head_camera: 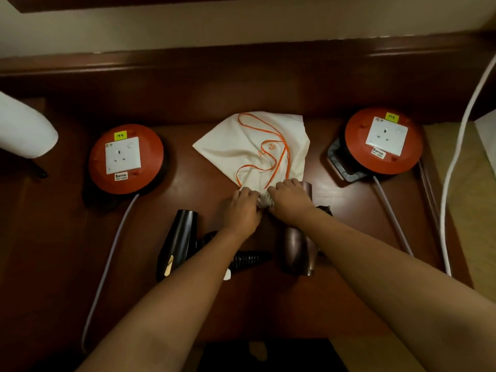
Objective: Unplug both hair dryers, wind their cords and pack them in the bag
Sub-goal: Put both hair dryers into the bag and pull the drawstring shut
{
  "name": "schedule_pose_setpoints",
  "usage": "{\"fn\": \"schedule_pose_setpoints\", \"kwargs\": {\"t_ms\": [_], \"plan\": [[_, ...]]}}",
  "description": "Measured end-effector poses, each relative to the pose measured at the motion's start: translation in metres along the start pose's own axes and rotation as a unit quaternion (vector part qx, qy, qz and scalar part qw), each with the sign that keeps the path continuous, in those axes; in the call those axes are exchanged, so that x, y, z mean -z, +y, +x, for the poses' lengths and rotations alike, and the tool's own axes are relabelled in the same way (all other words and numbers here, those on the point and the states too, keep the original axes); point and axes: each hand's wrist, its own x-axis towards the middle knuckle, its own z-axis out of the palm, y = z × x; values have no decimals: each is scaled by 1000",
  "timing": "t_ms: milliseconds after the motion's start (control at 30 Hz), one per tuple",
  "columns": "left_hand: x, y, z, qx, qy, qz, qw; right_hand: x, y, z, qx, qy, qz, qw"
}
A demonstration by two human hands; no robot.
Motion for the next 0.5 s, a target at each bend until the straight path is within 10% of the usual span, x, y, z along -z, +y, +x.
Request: {"fn": "schedule_pose_setpoints", "kwargs": {"t_ms": [500], "plan": [[76, -14, -28, 63, 127, -29, 989, 57, -40, -23, -18, 182, 94, 979]]}}
